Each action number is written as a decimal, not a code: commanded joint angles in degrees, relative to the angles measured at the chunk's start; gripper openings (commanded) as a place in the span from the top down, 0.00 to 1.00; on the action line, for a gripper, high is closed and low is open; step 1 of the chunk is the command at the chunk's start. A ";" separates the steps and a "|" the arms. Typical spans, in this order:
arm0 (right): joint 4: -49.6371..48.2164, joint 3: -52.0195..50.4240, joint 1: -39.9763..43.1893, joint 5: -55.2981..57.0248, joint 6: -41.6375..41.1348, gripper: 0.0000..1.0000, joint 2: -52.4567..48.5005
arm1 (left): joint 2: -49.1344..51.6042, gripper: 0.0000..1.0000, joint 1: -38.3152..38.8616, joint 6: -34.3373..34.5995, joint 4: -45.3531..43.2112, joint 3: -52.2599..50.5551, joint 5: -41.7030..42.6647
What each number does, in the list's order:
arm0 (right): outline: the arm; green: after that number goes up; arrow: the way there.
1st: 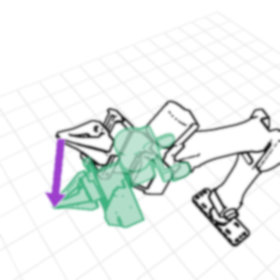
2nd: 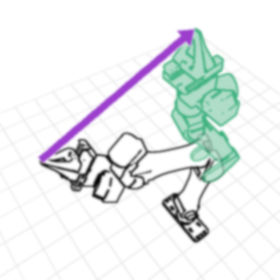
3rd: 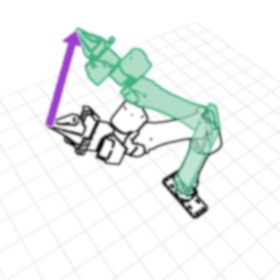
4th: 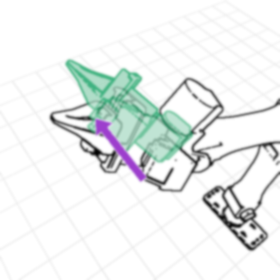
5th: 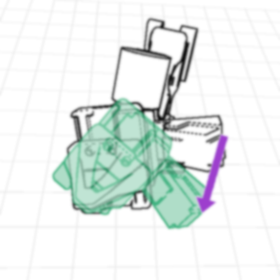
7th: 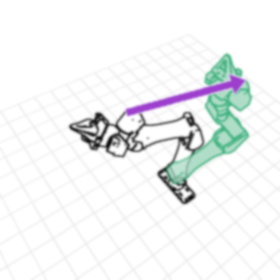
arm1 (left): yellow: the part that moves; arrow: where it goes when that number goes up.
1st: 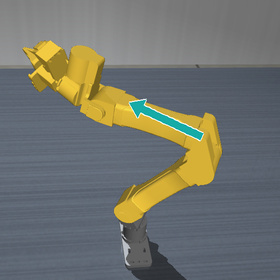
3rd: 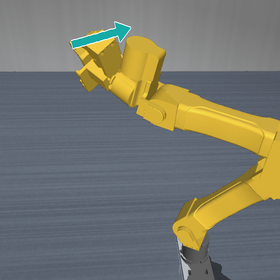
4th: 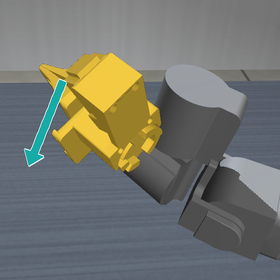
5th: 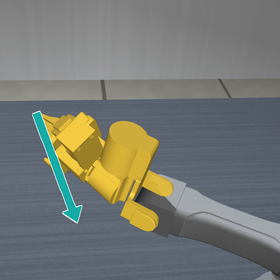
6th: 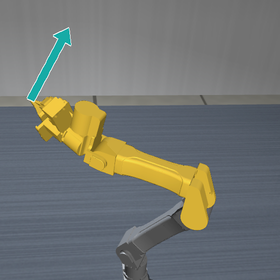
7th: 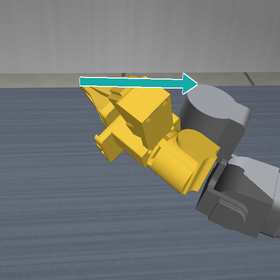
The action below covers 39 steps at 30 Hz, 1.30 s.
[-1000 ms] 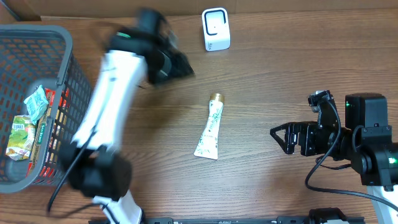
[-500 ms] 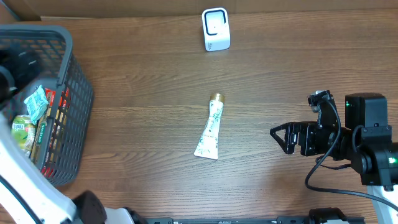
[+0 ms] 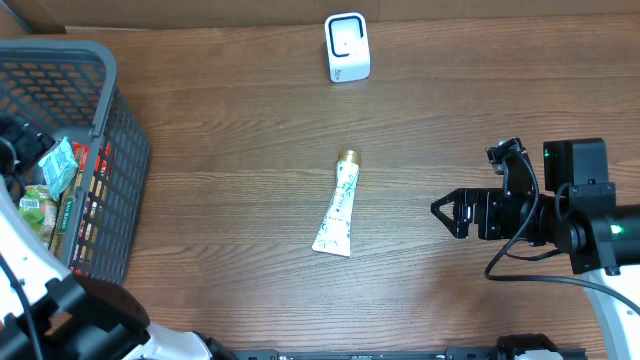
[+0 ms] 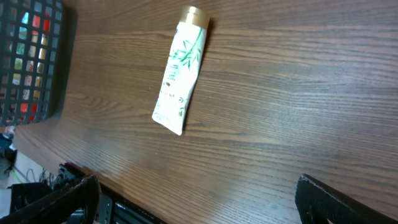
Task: Scan the item barcode
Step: 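Reach the left gripper into the basket and grasp the mint-green wipes pack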
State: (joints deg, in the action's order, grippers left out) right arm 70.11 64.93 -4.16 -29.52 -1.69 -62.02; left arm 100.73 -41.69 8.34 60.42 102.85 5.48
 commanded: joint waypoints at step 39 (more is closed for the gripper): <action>-0.76 1.03 -0.28 0.37 0.26 0.00 -1.77 | 21.49 0.96 3.10 -8.87 -4.02 -1.55 -11.56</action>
State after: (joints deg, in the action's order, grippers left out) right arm 69.65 64.93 -4.16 -29.52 -1.72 -63.92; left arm 123.26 -39.55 -4.25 54.46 101.30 -3.79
